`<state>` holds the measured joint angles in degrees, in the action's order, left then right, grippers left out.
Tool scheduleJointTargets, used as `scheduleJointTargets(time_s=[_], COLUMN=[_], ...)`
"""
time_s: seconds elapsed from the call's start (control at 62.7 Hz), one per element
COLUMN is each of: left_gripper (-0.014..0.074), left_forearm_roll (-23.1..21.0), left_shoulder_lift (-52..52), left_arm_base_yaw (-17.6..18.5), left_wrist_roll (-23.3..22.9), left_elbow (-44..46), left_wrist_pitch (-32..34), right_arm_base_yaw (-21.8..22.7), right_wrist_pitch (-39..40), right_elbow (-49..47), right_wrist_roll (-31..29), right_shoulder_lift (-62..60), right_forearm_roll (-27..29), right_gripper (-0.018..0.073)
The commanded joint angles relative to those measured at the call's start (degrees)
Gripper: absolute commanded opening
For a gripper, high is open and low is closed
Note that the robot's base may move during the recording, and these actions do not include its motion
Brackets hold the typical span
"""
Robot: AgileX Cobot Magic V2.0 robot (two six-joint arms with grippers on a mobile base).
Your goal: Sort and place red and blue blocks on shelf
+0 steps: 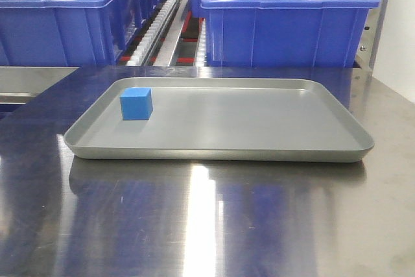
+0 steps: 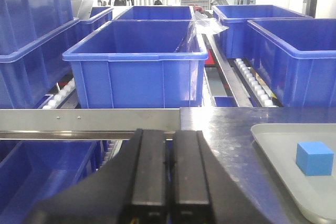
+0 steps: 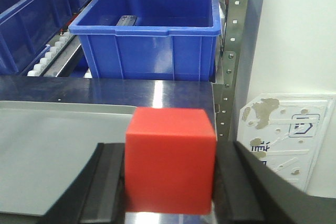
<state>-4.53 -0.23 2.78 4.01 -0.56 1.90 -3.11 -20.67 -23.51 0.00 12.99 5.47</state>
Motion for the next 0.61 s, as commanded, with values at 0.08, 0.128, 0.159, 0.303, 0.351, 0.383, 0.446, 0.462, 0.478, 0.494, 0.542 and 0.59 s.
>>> scheduleJointTargets(time_s=[0.08,0.128,0.159,0.303,0.351,0.383,0.446,0.462,0.478,0.494,0.542,0.59], left_gripper=[0.0124,0.0124,0.0124,0.0124,0.0124,0.0124,0.0124,0.0124,0.0124,0.0124,0.0124,0.0124], left_forearm_roll=[-0.45,-0.45,-0.45,-0.45,-0.45,-0.45,-0.45,-0.45,-0.45,-0.45,-0.45,-0.45], left_shoulder_lift=[-1.20,-1.20,-1.20,-1.20,-1.20,-1.20,-1.20,-1.20,-1.20,-1.20,-1.20,-1.20], left_arm_base_yaw=[-0.01,-0.01,-0.01,-0.01,-0.01,-0.01,-0.01,-0.01,-0.01,-0.01,-0.01,-0.01], left_wrist_roll=[-0.36,-0.36,-0.36,-0.36,-0.36,-0.36,-0.36,-0.36,-0.36,-0.36,-0.36,-0.36], left_elbow=[-2.52,-2.52,-2.52,-2.52,-2.52,-2.52,-2.52,-2.52,-2.52,-2.52,-2.52,-2.52], left_wrist_pitch=[4.90,4.90,4.90,4.90,4.90,4.90,4.90,4.90,4.90,4.90,5.52,5.64], right_arm_base_yaw=[0.31,0.31,0.31,0.31,0.31,0.31,0.31,0.31,0.31,0.31,0.31,0.31], right_wrist_pitch=[4.85,4.85,4.85,4.85,4.85,4.85,4.85,4.85,4.85,4.85,4.85,4.85], right_elbow=[-1.57,-1.57,-1.57,-1.57,-1.57,-1.57,-1.57,-1.57,-1.57,-1.57,-1.57,-1.57], right_wrist_roll=[0.00,0.00,0.00,0.00,0.00,0.00,0.00,0.00,0.00,0.00,0.00,0.00], right_shoulder_lift=[0.47,0.47,0.47,0.47,0.47,0.47,0.47,0.47,0.47,0.47,0.47,0.47], right_forearm_roll=[0.13,0.13,0.13,0.13,0.13,0.13,0.13,0.13,0.13,0.13,0.13,0.13], right_gripper=[0.0056,0.0056,0.0056,0.0056,0.0056,0.0056,0.0056,0.0056,0.0056,0.0056,0.0056,0.0056])
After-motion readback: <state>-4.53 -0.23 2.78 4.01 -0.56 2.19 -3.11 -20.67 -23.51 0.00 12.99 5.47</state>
